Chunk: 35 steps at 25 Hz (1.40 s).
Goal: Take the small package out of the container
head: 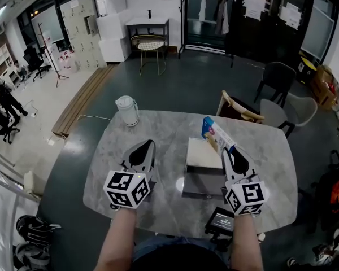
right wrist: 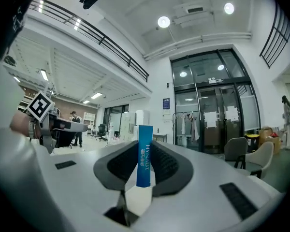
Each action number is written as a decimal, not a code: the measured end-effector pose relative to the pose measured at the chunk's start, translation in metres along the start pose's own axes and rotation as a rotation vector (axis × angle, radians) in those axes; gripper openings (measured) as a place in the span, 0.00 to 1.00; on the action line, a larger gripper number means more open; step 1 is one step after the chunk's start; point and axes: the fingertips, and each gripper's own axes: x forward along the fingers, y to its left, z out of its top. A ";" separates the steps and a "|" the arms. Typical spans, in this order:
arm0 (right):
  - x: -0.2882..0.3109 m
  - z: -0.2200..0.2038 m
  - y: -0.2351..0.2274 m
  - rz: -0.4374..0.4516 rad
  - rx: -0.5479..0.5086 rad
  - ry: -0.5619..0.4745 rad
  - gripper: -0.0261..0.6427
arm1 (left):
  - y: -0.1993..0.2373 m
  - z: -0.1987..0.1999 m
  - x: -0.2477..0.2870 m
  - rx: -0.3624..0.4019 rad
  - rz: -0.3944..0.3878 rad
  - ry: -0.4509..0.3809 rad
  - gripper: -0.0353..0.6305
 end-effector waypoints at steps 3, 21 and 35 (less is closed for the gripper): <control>-0.011 0.001 -0.016 -0.046 -0.006 0.007 0.18 | -0.005 0.003 0.003 -0.002 0.005 -0.008 0.06; -0.096 -0.003 -0.125 -0.300 -0.065 -0.011 0.18 | -0.051 -0.002 0.045 -0.014 -0.028 -0.081 0.06; -0.095 -0.011 -0.129 -0.306 -0.082 0.018 0.18 | -0.054 -0.001 0.046 -0.016 -0.021 -0.086 0.06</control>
